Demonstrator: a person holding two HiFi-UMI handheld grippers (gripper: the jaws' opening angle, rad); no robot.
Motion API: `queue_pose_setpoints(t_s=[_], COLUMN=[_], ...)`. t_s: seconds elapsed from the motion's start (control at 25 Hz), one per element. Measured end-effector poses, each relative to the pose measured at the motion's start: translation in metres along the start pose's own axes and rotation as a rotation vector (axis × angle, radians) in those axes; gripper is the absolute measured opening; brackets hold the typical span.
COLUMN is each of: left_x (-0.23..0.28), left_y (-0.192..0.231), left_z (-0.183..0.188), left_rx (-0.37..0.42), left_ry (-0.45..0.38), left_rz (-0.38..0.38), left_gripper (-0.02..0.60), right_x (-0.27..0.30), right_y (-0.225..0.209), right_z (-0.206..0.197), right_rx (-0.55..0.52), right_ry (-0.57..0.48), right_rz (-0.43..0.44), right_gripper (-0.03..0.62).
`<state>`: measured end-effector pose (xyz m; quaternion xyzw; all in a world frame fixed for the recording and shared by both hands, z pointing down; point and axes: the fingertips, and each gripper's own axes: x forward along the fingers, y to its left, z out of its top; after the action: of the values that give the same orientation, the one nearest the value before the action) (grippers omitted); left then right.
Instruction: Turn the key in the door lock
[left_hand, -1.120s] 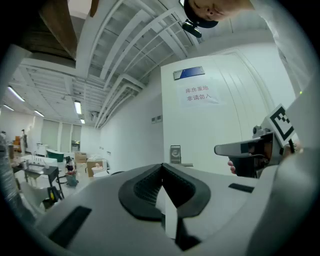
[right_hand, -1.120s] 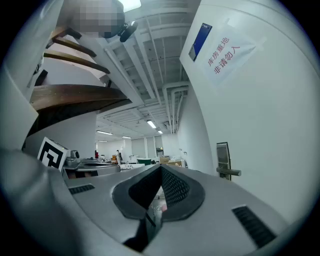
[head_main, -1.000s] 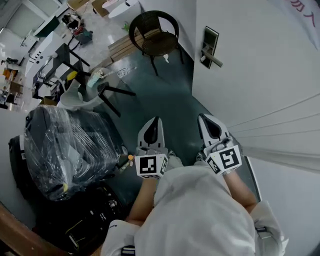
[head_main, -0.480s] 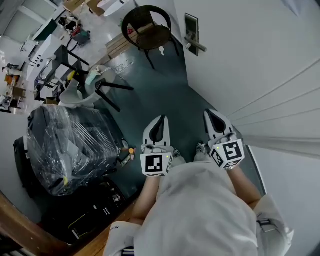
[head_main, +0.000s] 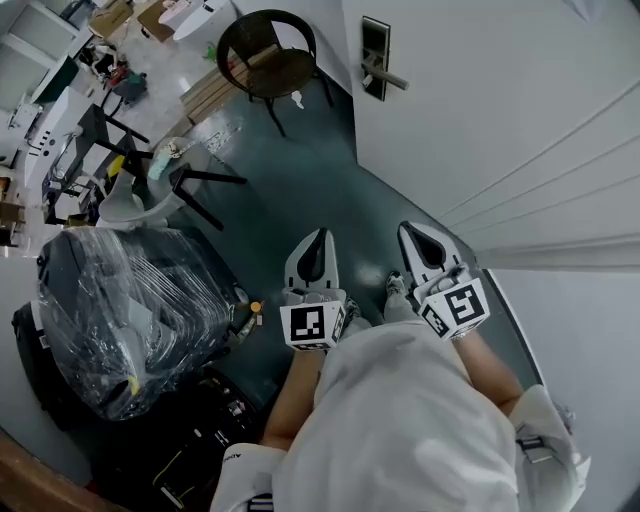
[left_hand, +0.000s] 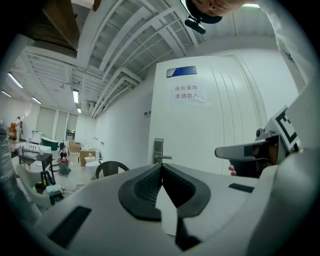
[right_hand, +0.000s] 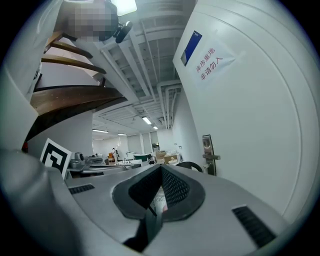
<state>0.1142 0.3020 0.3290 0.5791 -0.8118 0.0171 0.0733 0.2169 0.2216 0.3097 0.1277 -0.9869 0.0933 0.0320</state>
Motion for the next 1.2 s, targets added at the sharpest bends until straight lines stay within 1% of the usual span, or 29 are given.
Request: queue_pose_setpoints(t_s=[0.08,0.16,0.28,0.4,0.48,0.6,0.72,0.8,0.96,1.04,1.2], left_x=[-0.005,-0.008,-0.005,0.010,0.029,0.065,0.096,0.112,0.140,0.154,0.189], left_y=[0.009,0.016,0.023,0.025,0.026,0.018,0.007,0.004,-0.001,-0.003,0.001], left_z=[-0.001,0.000,-0.001,-0.006,-0.006,0.006,0.011,0.010,0.008,0.005,0.002], left_rx=[0.012,0.010,0.000,0.009,0.023,0.018,0.057,0.071,0.081,0.083,0.077], left_ry=[-0.003,-0.012,-0.008,0.001,0.014,0.011,0.011,0.017,0.023,0.036,0.055], left_rz=[-0.014,-0.030,-0.041,-0.057,-0.061,-0.068,-0.081,-0.077,-0.076,-0.092,-0.140], left_gripper=[0.009,0.009,0.009,0.009,0.009,0.009,0.009,0.009,0.008,0.009,0.009], right_x=[0.001,0.001,0.004,0.012,0.023,0.037,0.048,0.056,0.071,0.076,0.093], right_y=[0.011,0.013,0.009,-0.001,-0.014,-0.047,-0.078,-0.092,-0.109,-0.119,-0.143], right_z=[0.003,0.004,0.001,-0.003,-0.005,0.002,0.003,0.001,0.009,0.010,0.010], right_rx=[-0.005,0.006,0.011,-0.026,-0.031,-0.018,-0.001,0.006,-0.049,-0.041,-0.021], right_ry=[-0.017,-0.026,-0.025,-0.012,-0.008,-0.011,-0.012,-0.009,-0.012,-0.007,0.004], right_rz=[-0.008,-0.040,-0.093,-0.110,-0.120,-0.144,-0.163,-0.157,-0.125,-0.136,-0.187], right_gripper=[-0.005,-0.005,-0.005,-0.004,-0.004,-0.005,-0.005,-0.005,-0.005,-0.004,-0.005])
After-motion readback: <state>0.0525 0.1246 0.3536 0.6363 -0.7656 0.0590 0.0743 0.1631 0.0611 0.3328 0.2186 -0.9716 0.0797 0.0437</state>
